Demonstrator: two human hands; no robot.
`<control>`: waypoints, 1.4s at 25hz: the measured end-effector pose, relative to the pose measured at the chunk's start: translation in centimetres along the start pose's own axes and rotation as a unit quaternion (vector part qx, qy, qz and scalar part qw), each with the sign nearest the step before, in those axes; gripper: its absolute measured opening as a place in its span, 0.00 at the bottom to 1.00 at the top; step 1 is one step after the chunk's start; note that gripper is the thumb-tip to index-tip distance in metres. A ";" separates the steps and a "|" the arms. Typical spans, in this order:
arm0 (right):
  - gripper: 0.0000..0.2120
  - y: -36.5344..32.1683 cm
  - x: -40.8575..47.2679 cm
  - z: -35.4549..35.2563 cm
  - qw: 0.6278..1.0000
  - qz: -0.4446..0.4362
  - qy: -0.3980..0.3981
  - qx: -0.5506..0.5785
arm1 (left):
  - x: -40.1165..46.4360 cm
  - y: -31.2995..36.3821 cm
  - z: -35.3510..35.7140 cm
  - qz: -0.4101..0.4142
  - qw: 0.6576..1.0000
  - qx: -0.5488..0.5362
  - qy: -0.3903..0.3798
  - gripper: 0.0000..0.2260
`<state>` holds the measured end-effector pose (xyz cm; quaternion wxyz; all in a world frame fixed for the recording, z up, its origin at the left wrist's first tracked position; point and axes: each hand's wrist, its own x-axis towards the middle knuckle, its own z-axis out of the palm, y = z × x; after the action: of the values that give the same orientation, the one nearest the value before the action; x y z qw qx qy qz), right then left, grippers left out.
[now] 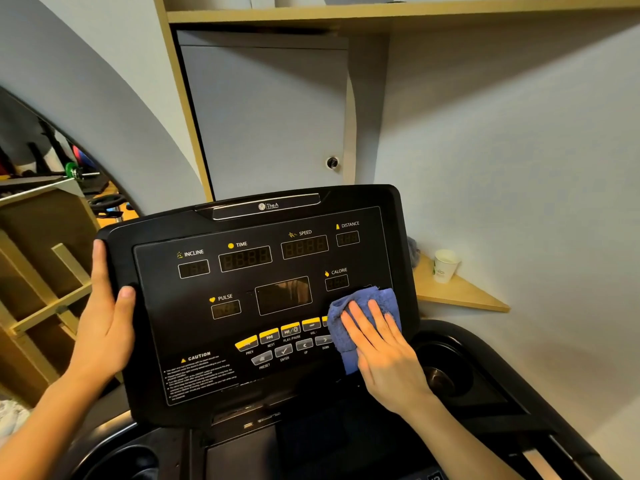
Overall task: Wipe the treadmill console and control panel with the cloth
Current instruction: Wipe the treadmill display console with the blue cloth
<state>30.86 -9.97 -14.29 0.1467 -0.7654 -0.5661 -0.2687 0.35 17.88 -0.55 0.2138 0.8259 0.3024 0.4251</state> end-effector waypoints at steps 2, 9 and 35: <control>0.28 0.4 0.1 0.1 1.000 0.007 0.001 -0.003 | 0.1 -0.3 0.1 -0.001 1.000 -0.005 0.000 0.32; 0.29 1.3 0.7 0.9 1.000 0.025 -0.001 0.008 | 0.1 0.2 0.3 0.002 1.000 -0.013 0.005 0.33; 0.35 -0.9 15.2 -3.0 0.965 0.242 0.093 0.023 | 0.6 -0.8 0.7 -0.036 0.993 -0.114 0.004 0.31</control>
<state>32.52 0.77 -3.16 0.2769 -0.8477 -0.3535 -0.2826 0.94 18.82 -1.10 0.3209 0.7829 0.2827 0.4519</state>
